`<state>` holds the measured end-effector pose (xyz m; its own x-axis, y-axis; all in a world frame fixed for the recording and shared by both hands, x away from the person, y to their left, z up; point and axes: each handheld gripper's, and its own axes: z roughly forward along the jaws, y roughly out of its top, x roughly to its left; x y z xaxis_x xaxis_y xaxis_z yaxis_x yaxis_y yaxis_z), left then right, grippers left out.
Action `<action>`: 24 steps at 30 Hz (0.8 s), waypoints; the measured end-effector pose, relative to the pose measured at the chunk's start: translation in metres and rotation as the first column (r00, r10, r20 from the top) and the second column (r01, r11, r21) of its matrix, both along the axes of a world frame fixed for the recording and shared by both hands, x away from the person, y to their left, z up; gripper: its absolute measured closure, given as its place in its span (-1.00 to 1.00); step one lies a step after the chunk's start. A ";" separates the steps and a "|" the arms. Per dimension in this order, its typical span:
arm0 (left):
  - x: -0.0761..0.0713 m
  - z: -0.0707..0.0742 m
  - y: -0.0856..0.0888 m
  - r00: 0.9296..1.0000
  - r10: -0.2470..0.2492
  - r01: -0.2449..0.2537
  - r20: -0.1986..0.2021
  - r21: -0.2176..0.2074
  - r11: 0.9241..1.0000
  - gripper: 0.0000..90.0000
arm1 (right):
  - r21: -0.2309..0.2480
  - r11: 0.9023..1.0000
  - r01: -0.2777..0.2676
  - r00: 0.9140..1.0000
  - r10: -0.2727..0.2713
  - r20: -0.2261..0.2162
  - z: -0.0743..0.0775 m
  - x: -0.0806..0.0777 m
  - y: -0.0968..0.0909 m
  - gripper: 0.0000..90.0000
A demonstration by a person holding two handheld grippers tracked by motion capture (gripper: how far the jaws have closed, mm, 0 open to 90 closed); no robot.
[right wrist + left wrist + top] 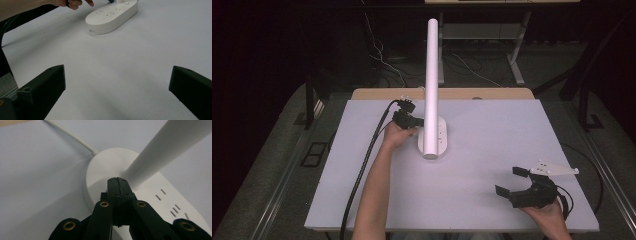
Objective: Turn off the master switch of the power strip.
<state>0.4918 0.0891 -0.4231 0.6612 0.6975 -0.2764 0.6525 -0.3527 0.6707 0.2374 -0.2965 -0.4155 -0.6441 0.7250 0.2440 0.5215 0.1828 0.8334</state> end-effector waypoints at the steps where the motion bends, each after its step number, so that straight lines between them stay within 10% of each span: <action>1: 0.001 0.000 0.002 1.000 -0.010 0.010 -0.013 -0.007 1.000 1.00 | -0.001 1.000 -0.001 1.000 0.001 0.001 0.000 0.000 0.000 -1.00; 5: 0.000 -0.001 0.000 1.000 0.021 -0.022 -0.018 -0.037 0.999 1.00 | -0.003 1.000 -0.001 1.000 0.001 0.004 0.000 -0.001 0.001 -1.00; 11: 0.000 0.002 0.001 1.000 -0.019 0.019 -0.008 0.037 0.999 1.00 | -0.002 1.000 -0.004 1.000 0.004 0.007 0.000 -0.001 0.001 -1.00; 13: -0.001 0.000 -0.004 0.999 0.033 -0.033 -0.015 -0.009 0.999 1.00 | -0.002 1.000 -0.004 1.000 0.004 0.007 0.000 -0.001 0.001 -1.00; 16: -0.001 0.004 -0.004 1.000 -0.004 0.004 -0.002 0.064 0.998 1.00 | -0.001 1.000 -0.004 1.000 0.004 0.007 0.000 -0.001 0.002 -1.00; 24: -0.002 0.002 -0.010 0.998 0.068 -0.068 -0.005 0.015 0.998 1.00 | 0.001 1.000 -0.001 1.000 0.001 0.009 0.001 -0.003 0.001 -1.00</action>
<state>0.4900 0.0796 -0.4215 0.6107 0.7445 -0.2696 0.6791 -0.3174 0.6618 0.2346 -0.2953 -0.4141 -0.6467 0.7244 0.2388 0.5138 0.1824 0.8383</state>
